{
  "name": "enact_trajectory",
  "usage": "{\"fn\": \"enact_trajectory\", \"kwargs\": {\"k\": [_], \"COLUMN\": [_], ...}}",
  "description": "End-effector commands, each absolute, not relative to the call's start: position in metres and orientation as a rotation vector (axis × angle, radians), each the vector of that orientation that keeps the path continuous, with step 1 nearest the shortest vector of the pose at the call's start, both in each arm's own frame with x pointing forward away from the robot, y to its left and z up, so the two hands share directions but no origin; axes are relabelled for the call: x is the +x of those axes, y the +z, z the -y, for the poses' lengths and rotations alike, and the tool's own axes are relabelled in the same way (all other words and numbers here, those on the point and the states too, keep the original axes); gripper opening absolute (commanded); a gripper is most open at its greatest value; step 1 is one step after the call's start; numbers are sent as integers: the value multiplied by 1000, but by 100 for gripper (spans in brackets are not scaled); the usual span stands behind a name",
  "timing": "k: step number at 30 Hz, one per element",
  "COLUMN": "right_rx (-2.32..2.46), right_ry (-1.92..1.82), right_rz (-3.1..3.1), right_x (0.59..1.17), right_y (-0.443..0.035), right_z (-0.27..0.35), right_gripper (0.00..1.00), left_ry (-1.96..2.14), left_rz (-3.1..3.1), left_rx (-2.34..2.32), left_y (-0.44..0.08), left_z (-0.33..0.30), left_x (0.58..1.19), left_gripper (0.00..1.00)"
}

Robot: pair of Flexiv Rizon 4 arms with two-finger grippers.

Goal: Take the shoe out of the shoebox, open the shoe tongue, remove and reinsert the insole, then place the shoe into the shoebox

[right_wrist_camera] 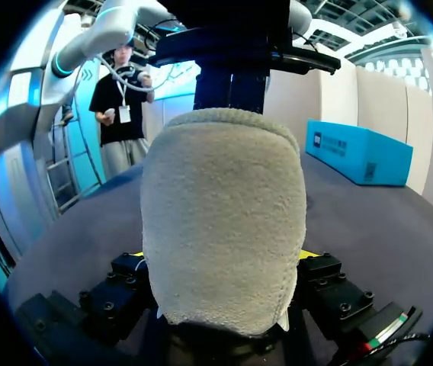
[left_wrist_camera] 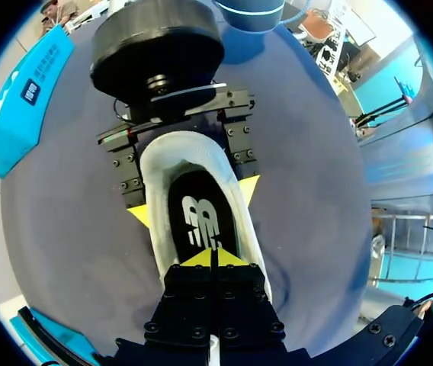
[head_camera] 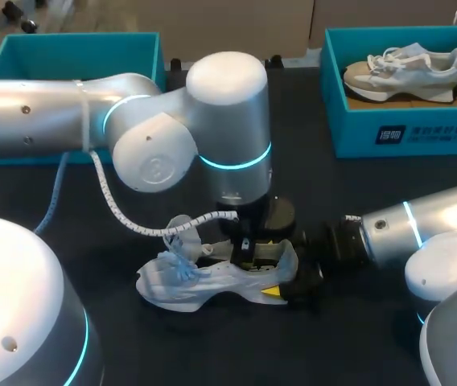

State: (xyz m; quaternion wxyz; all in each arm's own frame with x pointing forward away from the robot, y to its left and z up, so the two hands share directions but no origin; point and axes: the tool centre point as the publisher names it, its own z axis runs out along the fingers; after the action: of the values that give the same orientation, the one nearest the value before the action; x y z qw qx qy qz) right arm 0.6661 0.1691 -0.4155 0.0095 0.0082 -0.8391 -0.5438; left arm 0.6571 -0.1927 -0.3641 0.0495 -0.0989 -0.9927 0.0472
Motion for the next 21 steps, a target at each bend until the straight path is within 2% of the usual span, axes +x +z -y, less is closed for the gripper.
{"fn": "enact_trajectory", "kwargs": {"k": [1,21], "right_rx": [26,26], "right_ry": [-1692,-1692], "right_rz": [2625,2625], "right_x": [665,665], "right_y": [-415,-415], "right_z": [-170,-170], "right_gripper": [0,0], "left_ry": [98,25], "left_rz": [3038,2953], "left_rx": [-298,-254], "left_y": [-375,-397], "left_z": [201,156], "left_x": [657,643], "left_gripper": [0,0]}}
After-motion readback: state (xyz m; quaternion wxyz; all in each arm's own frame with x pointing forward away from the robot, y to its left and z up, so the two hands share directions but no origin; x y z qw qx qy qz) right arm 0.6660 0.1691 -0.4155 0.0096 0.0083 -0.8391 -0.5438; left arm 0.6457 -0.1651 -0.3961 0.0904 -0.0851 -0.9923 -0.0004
